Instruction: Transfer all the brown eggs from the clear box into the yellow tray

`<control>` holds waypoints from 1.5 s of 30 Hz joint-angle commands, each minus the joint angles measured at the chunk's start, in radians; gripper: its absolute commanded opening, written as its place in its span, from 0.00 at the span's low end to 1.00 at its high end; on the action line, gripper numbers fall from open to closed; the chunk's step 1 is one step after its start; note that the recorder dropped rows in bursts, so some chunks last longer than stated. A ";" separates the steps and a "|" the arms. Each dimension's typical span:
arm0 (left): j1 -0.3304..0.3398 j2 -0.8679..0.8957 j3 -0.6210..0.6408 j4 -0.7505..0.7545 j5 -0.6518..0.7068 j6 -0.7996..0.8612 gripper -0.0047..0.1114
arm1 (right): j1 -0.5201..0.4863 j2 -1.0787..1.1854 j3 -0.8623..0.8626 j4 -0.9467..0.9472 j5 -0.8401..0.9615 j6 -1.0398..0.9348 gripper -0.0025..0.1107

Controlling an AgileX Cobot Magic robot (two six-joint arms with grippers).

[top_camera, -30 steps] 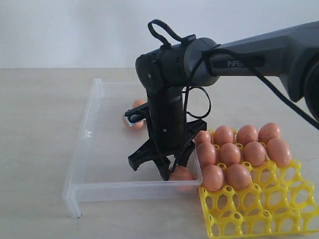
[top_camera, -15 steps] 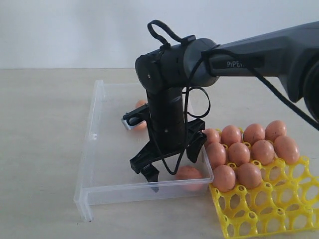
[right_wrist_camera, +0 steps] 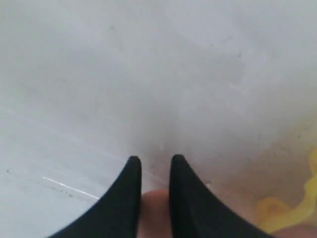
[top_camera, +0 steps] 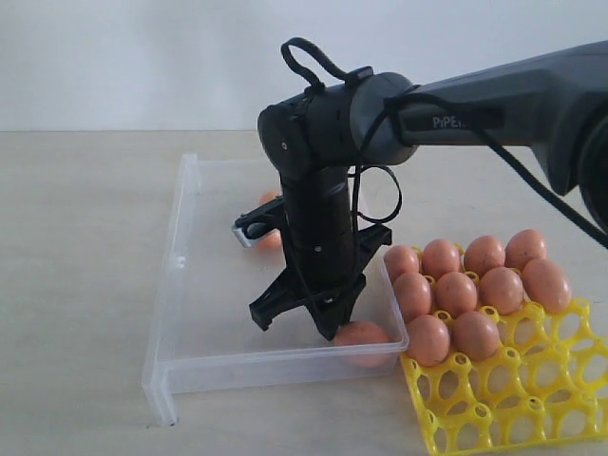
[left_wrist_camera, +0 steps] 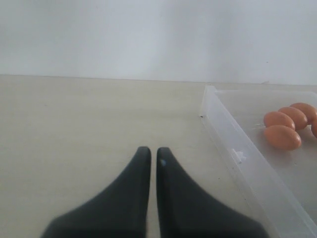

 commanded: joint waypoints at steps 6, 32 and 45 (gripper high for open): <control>0.003 -0.002 0.003 -0.003 -0.008 0.002 0.08 | -0.003 -0.006 -0.003 -0.022 0.011 -0.133 0.17; 0.003 -0.002 0.003 -0.003 -0.008 0.002 0.08 | -0.003 0.056 -0.271 -0.037 -0.334 -0.112 0.66; 0.003 -0.002 0.003 -0.003 -0.008 0.002 0.08 | -0.041 0.134 -0.271 -0.146 -0.397 -0.010 0.59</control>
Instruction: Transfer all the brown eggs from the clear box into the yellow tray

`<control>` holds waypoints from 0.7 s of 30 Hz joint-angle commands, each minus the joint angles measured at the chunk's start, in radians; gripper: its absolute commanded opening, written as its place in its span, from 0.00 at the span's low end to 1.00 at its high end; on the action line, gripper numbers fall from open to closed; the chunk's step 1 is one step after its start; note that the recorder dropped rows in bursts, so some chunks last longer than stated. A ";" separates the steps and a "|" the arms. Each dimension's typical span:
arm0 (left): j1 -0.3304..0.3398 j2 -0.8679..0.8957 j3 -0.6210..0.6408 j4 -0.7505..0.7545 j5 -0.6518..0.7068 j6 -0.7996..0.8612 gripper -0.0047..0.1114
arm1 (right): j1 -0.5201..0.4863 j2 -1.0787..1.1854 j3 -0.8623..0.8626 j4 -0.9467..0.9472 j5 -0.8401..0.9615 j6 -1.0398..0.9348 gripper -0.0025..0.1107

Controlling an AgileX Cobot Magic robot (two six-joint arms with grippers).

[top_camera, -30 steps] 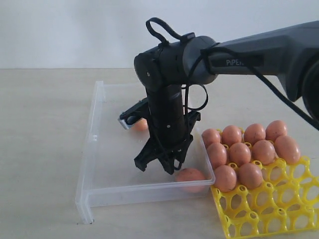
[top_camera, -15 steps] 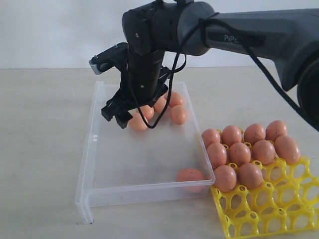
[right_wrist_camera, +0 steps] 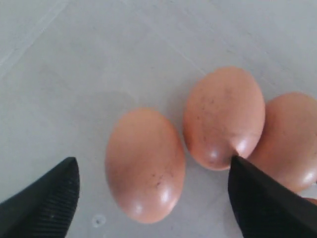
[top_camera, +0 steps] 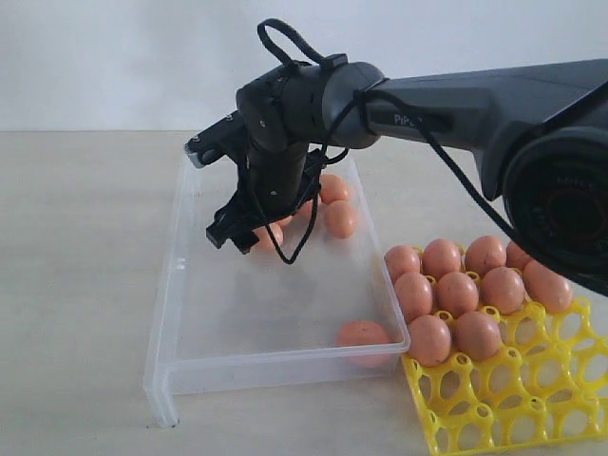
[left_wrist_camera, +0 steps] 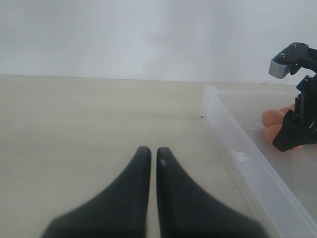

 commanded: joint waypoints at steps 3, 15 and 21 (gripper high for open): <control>0.003 -0.002 0.003 -0.003 -0.008 0.002 0.08 | -0.028 0.004 -0.006 -0.013 -0.013 0.017 0.42; 0.003 -0.002 0.003 -0.003 -0.006 0.002 0.08 | -0.028 0.001 -0.006 -0.011 -0.011 0.019 0.02; 0.003 -0.002 0.003 -0.003 -0.006 0.002 0.08 | -0.028 -0.053 -0.006 -0.005 0.020 0.058 0.02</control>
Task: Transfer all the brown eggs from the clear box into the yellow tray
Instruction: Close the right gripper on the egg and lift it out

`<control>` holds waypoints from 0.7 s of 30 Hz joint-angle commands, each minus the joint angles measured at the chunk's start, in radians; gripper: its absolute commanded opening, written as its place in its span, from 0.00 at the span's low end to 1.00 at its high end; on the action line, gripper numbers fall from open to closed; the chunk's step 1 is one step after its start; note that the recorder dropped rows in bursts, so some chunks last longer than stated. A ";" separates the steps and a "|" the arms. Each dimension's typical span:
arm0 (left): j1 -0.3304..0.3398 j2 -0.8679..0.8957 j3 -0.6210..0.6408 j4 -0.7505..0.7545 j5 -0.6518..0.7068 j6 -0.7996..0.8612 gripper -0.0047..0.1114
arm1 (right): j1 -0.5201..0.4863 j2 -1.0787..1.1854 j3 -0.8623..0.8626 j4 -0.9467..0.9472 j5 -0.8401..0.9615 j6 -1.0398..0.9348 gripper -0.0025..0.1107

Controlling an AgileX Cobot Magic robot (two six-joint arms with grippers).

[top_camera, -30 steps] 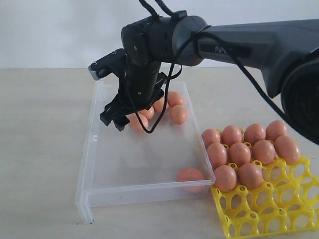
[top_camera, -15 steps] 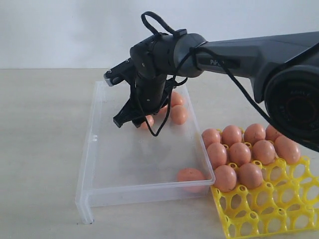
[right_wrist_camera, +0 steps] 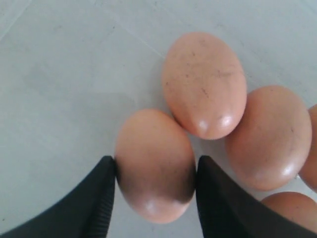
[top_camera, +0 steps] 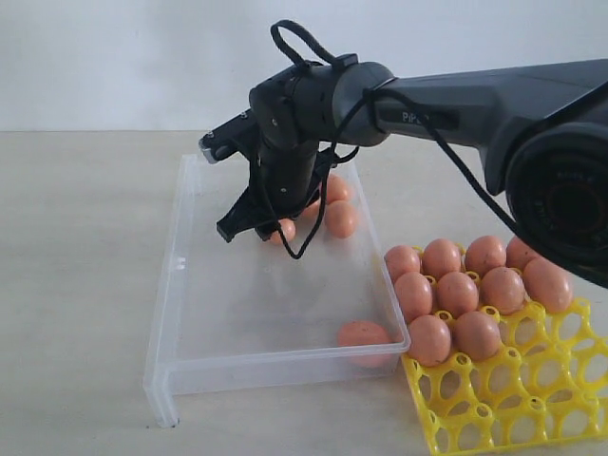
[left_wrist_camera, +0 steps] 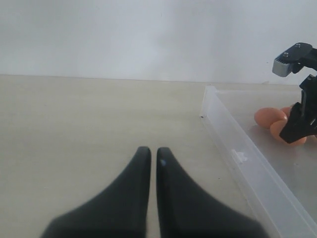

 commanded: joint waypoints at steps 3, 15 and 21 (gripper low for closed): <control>0.003 -0.002 0.003 -0.003 -0.006 0.002 0.08 | -0.005 -0.095 -0.006 0.013 0.050 0.083 0.02; 0.003 -0.002 0.003 -0.003 -0.006 0.002 0.08 | 0.035 -0.263 0.150 0.258 -0.183 0.052 0.02; 0.003 -0.002 0.003 -0.003 -0.006 0.002 0.08 | 0.053 -0.490 0.503 0.293 -0.505 0.052 0.02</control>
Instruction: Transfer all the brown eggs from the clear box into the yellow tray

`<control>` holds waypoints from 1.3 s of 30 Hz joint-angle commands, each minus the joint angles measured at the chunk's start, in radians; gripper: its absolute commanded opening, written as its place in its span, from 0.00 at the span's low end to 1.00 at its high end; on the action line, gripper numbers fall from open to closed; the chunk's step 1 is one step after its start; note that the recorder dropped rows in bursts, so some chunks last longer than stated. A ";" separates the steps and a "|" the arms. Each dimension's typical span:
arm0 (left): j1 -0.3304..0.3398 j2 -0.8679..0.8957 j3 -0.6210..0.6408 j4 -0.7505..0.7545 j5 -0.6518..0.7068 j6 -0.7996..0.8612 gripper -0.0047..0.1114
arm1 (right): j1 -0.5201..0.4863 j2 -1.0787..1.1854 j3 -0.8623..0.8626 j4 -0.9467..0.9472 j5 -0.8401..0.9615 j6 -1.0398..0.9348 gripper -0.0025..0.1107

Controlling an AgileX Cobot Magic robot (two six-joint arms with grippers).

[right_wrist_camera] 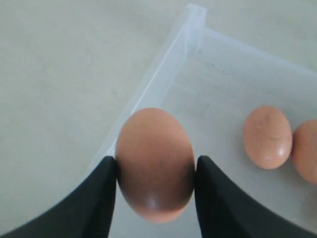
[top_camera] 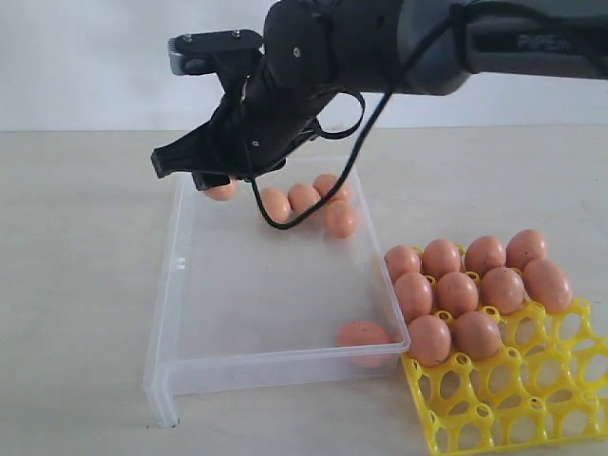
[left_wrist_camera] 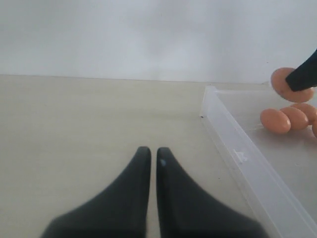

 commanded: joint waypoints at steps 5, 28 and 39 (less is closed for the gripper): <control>0.003 -0.002 0.003 -0.003 -0.006 0.002 0.08 | -0.017 -0.388 0.547 0.042 -0.528 0.018 0.02; 0.003 -0.002 0.003 -0.003 -0.006 0.002 0.08 | -0.489 -0.851 1.093 -0.282 -0.665 0.192 0.02; 0.003 -0.002 0.003 -0.003 -0.006 0.002 0.08 | -0.408 -0.698 0.888 -0.305 -0.185 0.183 0.50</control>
